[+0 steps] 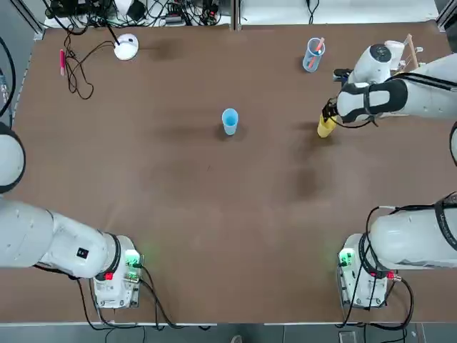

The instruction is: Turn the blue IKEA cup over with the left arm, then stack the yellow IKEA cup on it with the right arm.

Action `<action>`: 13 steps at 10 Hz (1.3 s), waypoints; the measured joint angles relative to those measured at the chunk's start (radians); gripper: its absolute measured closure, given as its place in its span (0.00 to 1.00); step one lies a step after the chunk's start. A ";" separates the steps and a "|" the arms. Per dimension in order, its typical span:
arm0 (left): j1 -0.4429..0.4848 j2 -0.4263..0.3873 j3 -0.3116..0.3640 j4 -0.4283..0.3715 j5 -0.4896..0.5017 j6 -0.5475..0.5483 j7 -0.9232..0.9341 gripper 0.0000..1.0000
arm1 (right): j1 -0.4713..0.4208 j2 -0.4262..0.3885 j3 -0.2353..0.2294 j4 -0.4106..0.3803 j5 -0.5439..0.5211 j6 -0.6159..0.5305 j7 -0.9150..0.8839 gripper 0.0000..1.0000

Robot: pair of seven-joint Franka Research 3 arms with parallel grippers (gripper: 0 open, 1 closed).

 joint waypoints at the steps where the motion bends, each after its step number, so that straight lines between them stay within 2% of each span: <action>1: 0.000 0.000 0.000 0.000 0.000 0.000 0.000 0.01 | -0.003 0.000 -0.001 0.000 0.000 0.000 0.000 0.03; 5: 0.000 0.002 0.000 0.003 0.000 0.000 0.001 0.01 | -0.019 0.000 -0.008 -0.001 0.000 0.005 0.002 0.03; 10: 0.034 0.003 0.001 0.007 0.000 0.000 -0.004 0.01 | -0.021 0.020 -0.010 -0.024 0.000 0.085 0.002 0.03; 13: 0.052 0.012 -0.006 0.028 0.000 0.000 0.001 0.01 | -0.021 0.053 -0.011 -0.027 0.000 0.128 0.002 0.07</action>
